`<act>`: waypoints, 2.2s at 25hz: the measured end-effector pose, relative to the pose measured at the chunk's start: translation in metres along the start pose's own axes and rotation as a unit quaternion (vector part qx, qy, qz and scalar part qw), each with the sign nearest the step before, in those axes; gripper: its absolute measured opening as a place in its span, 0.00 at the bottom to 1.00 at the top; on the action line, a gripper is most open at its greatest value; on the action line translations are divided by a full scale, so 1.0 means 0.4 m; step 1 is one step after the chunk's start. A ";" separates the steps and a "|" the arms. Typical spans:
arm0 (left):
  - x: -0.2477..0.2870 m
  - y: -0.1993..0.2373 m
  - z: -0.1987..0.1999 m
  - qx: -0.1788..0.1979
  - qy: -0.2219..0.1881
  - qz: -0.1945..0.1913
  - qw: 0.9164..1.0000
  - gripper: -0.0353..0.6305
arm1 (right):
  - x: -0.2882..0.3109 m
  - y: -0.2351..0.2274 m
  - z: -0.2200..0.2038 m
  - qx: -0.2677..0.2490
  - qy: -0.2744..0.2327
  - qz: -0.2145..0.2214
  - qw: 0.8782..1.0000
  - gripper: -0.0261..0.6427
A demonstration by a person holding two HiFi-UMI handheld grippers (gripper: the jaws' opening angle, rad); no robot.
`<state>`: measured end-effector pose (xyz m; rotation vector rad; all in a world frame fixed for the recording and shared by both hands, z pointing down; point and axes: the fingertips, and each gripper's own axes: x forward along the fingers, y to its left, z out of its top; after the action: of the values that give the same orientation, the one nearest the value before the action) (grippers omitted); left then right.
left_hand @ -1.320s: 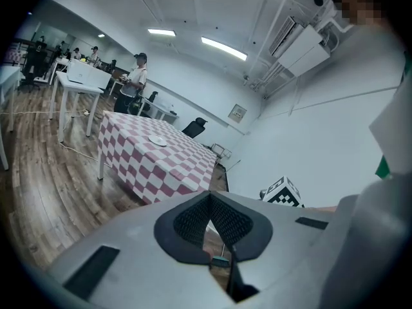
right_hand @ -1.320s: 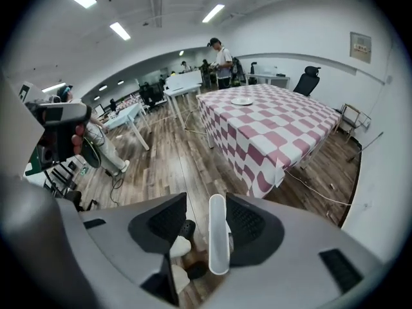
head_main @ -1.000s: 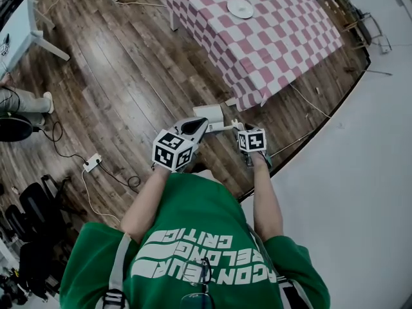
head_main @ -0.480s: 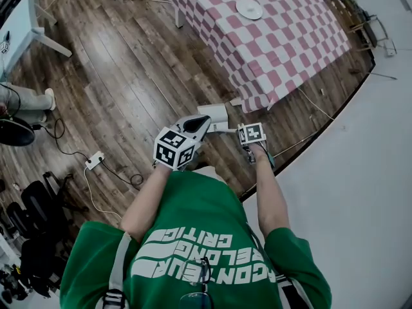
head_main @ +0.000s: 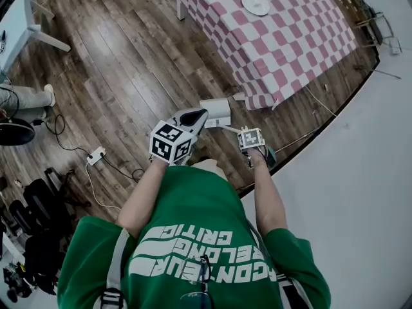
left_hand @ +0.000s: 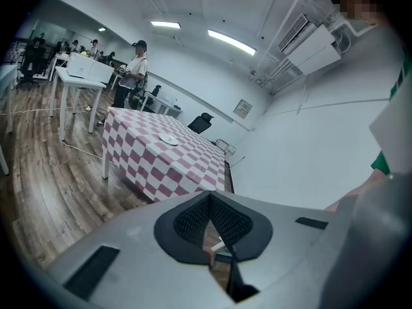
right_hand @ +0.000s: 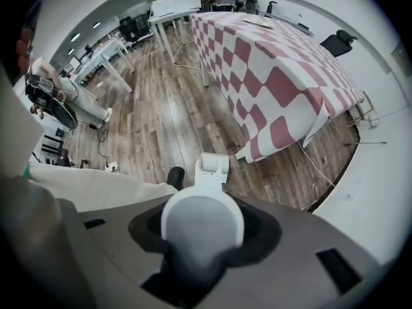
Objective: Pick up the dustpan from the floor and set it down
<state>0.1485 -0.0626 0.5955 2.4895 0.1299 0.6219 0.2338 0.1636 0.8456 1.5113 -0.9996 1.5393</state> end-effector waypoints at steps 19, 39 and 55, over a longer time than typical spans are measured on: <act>0.027 0.058 0.048 0.008 0.012 0.003 1.000 0.05 | 0.006 -0.048 0.028 -0.029 0.025 -0.051 0.998 0.20; 0.062 -0.056 0.037 -0.014 -0.028 0.131 0.991 0.05 | -0.104 -0.141 0.059 -0.104 -0.061 -0.012 0.993 0.19; 0.027 -0.045 0.139 -0.019 -0.109 0.175 0.978 0.05 | -0.515 -0.101 0.339 -0.198 -0.262 0.017 0.944 0.19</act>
<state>0.1843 -0.0730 0.5492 2.5431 -0.4080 0.4770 0.3325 0.0597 0.6407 1.6373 -1.5364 0.8820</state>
